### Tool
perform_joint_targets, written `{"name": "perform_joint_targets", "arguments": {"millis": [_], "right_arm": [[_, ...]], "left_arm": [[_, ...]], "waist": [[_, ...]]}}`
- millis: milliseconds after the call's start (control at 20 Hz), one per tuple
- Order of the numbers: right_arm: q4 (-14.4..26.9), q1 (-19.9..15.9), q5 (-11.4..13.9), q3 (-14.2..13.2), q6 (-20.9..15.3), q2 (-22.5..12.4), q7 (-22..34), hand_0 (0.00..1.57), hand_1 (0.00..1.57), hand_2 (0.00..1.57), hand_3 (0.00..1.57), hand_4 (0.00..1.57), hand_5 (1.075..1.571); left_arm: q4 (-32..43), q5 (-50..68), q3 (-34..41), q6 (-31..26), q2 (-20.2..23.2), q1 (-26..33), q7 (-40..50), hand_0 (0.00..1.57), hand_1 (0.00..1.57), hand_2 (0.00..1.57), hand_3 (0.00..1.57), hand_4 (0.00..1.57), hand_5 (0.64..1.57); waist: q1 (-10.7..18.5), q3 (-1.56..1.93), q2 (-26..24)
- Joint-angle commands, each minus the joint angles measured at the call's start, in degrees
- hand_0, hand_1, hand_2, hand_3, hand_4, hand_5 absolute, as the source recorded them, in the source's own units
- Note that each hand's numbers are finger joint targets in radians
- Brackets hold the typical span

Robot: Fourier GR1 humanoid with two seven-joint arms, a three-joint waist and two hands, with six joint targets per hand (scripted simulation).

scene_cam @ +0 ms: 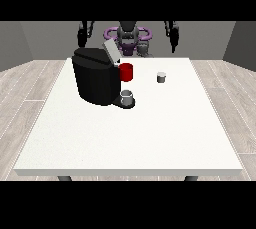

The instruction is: Insert the coffee pod into the coffee machine and close the lid

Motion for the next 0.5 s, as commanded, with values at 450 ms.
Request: {"name": "perform_joint_targets", "arguments": {"millis": [450], "right_arm": [[1.8, 4.8, -0.5, -5.2, -6.5, 3.8, -7.5, 0.00, 0.00, 0.00, 0.00, 0.09, 1.571]], "left_arm": [[-1.6, 4.3, -1.0, -5.4, -3.3, 9.0, -11.9, 0.00, 0.00, 0.00, 0.00, 0.28, 1.571]], "waist": [[2.0, 0.34, -5.5]]}}
